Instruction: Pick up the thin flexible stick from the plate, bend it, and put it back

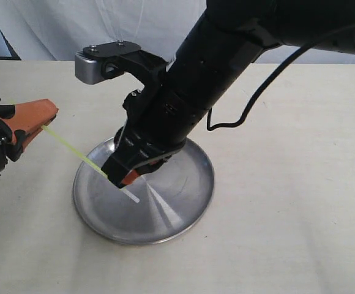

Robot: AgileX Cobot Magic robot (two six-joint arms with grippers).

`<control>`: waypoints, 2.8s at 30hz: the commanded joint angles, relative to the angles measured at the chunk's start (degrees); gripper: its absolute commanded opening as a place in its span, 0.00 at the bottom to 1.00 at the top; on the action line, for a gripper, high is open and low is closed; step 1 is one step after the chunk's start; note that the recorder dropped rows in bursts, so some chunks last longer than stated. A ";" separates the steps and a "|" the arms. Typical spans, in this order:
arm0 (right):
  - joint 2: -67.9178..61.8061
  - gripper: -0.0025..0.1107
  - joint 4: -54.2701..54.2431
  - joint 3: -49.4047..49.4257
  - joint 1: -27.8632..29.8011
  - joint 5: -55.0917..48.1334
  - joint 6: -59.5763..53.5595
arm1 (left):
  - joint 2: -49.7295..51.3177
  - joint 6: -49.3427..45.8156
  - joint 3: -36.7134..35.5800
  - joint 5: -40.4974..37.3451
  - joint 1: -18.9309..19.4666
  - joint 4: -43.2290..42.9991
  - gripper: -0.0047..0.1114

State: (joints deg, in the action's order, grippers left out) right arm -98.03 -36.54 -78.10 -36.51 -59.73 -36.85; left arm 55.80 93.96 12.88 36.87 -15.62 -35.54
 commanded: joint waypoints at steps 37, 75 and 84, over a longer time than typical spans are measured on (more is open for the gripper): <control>-1.40 0.02 -4.33 0.12 -0.21 15.82 6.93 | 0.08 0.11 0.32 6.27 -1.26 -6.91 0.04; 1.14 0.02 -2.75 0.12 -0.11 19.03 18.79 | 0.16 3.51 2.82 -3.26 -7.33 -22.11 0.04; 1.14 0.02 -5.21 0.12 -0.11 19.49 18.88 | 0.16 3.92 2.82 -1.40 -7.33 -24.49 0.04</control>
State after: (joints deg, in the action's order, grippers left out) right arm -98.06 -36.53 -77.23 -36.15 -42.40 -18.19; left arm 55.70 97.57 15.98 34.81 -22.23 -56.83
